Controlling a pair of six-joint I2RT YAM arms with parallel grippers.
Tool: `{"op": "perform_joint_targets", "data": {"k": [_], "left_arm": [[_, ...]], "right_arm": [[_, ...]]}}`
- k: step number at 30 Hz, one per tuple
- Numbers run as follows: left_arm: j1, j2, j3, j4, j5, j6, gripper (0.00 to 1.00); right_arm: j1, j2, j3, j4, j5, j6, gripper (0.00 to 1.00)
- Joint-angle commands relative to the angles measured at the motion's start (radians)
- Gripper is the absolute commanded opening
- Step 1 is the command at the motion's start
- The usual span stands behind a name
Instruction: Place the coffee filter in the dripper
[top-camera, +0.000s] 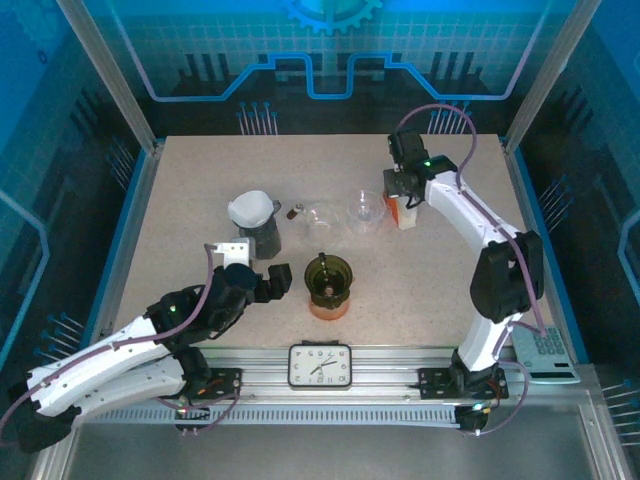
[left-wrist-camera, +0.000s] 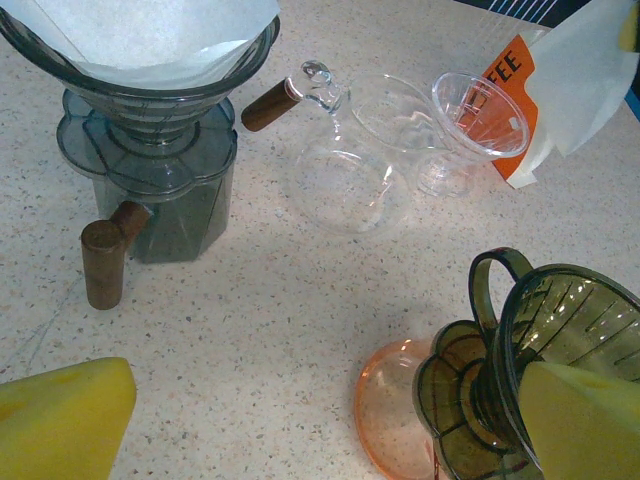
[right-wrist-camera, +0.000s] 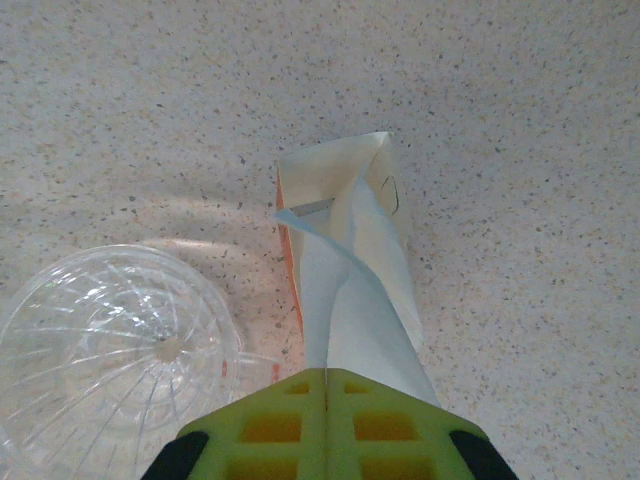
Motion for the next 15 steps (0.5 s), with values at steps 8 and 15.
{"op": "perform_joint_targets", "data": {"k": [8,15], "left_arm": [[0.011,-0.006,0.031,0.001,0.024,0.025,0.99],[0.013,-0.006,0.056,-0.023,0.046,0.033,0.99]], "right_arm": [[0.102,-0.309,-0.121,-0.08,-0.012,0.064,0.0],[0.223,-0.56,-0.197,-0.185,-0.154,0.057,0.0]]}}
